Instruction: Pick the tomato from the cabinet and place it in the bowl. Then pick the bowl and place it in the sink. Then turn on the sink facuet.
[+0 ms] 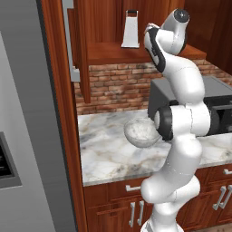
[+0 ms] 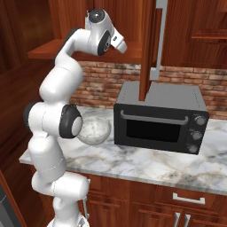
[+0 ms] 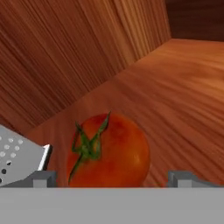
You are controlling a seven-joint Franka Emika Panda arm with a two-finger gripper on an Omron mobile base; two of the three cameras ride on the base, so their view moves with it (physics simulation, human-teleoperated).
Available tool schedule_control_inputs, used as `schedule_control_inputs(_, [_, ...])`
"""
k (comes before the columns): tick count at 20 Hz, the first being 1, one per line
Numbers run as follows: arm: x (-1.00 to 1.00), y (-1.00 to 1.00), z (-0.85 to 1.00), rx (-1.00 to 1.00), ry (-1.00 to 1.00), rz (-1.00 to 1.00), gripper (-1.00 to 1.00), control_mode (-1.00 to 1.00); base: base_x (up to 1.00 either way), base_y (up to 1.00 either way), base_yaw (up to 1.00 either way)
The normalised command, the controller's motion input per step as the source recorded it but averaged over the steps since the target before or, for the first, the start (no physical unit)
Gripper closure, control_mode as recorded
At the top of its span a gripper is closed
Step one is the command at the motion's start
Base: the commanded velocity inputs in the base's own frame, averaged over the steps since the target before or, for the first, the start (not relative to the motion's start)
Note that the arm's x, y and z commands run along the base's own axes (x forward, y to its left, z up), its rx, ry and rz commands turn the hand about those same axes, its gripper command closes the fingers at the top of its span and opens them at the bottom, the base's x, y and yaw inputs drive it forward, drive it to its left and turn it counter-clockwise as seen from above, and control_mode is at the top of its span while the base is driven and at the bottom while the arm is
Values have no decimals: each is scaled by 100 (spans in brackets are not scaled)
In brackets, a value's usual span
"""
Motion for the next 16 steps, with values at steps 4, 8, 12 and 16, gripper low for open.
schedule_control_inputs(4, [29, -9, 0, 2, 0, 0, -100, -100, 0, 0, 0])
schedule_control_inputs(8, [21, -6, -4, 0, 0, 0, -100, -100, 0, 0, 0])
schedule_control_inputs(12, [1, -1, -18, 0, 0, 0, -100, -100, 0, 0, 0])
schedule_control_inputs(16, [0, 0, -19, 0, 0, 0, 100, -100, 0, 0, 0])
